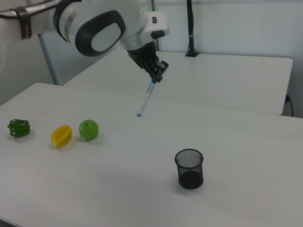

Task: Take marker pen
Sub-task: 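Lift the marker up out of the pen cup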

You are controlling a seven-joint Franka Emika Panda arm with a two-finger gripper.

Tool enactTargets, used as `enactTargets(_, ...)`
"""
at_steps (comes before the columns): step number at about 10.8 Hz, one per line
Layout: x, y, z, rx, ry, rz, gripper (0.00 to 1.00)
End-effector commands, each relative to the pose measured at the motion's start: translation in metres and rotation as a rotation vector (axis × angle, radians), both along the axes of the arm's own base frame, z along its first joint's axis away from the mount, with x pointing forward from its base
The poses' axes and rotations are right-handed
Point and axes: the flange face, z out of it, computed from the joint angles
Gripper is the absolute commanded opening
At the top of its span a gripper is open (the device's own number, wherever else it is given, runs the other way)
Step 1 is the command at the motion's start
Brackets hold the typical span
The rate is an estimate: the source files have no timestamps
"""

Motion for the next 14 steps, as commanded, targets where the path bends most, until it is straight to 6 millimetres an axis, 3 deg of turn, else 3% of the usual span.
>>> enactTargets(1,-0.012,0.043,0.015,0.144,0.079,0.096,0.00)
enactTargets(7,-0.005,0.155,-0.028,0.224,0.283,0.128,0.00)
enactTargets(9,-0.003,0.193,-0.062,0.153,0.343,0.161,0.00)
enactTargets(14,0.000,0.246,-0.143,0.020,0.387,0.178,0.00)
